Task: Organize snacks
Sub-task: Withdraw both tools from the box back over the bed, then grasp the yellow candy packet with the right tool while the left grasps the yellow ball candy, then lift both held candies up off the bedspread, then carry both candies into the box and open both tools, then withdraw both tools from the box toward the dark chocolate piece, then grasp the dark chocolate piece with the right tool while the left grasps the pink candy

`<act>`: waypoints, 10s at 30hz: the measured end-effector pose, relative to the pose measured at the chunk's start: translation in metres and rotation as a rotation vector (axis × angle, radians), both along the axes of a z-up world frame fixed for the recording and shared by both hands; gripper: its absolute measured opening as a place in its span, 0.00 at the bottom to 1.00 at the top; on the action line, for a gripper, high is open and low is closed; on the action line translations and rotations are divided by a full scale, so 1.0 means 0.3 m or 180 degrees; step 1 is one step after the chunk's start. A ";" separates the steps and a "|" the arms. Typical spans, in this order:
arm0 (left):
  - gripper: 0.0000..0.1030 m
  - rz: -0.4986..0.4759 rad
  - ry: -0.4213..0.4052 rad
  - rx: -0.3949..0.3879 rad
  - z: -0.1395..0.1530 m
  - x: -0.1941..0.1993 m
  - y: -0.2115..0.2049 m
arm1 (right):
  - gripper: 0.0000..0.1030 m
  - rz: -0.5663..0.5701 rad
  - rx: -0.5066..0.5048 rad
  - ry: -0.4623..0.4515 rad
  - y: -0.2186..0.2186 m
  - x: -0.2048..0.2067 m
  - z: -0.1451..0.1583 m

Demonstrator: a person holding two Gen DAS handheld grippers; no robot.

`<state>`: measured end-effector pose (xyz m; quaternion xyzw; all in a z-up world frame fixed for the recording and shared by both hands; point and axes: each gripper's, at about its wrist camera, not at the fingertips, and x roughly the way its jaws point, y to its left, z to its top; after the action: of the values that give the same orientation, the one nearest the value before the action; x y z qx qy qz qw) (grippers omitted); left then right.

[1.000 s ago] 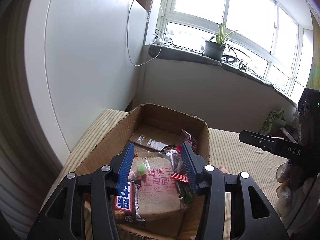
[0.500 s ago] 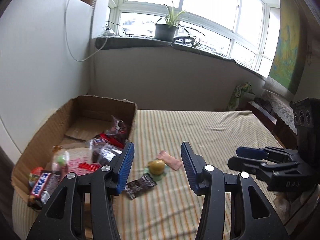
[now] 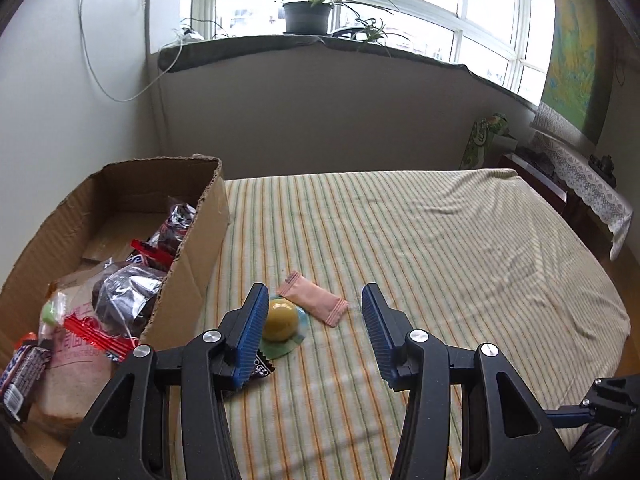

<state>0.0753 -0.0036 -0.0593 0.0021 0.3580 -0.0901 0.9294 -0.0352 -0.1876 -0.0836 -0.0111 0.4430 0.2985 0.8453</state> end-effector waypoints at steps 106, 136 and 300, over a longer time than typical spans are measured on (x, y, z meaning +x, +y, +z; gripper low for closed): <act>0.30 -0.0038 -0.0539 -0.0316 0.213 -0.167 0.129 | 0.09 -0.0115 -0.0275 -0.0998 0.147 0.153 0.202; 0.30 0.0955 -0.0433 -0.0339 0.156 -0.128 0.525 | 0.10 0.0462 0.0143 -0.0796 0.763 0.513 0.284; 0.18 0.0044 0.0564 -0.0255 -0.104 0.134 0.031 | 0.26 -0.0122 -0.0388 -0.0117 0.277 0.389 -0.053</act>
<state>0.1156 0.0056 -0.0905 -0.0455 0.4349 -0.0978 0.8940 0.0816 -0.1045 -0.0995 -0.0596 0.4449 0.2545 0.8566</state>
